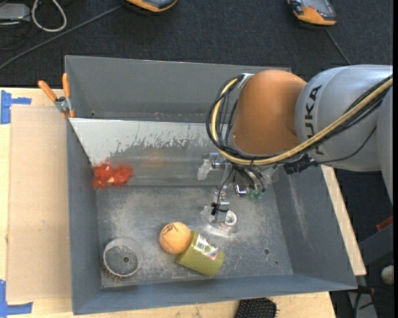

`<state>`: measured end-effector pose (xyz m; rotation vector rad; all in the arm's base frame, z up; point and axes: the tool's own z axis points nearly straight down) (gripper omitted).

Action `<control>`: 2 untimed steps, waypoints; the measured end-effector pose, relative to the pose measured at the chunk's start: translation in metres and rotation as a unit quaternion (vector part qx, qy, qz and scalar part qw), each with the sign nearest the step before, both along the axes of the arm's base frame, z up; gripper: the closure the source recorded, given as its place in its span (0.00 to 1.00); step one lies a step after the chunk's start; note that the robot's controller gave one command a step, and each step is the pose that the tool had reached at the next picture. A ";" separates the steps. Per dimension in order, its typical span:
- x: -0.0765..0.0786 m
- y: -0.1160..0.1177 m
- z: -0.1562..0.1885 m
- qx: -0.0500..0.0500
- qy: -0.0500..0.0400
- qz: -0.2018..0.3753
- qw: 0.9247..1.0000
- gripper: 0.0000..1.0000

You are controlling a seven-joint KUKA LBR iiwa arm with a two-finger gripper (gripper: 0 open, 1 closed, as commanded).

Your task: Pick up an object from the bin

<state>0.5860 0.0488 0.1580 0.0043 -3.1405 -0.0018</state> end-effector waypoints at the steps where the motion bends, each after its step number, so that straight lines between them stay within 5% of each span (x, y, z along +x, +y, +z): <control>1: -0.041 0.024 -0.042 0.000 -0.001 0.039 0.999 0.00; 2: -0.045 0.039 -0.057 0.000 -0.011 0.036 0.999 0.00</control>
Offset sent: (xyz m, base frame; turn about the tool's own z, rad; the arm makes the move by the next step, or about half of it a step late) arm -0.0427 0.0455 -0.0654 -0.0643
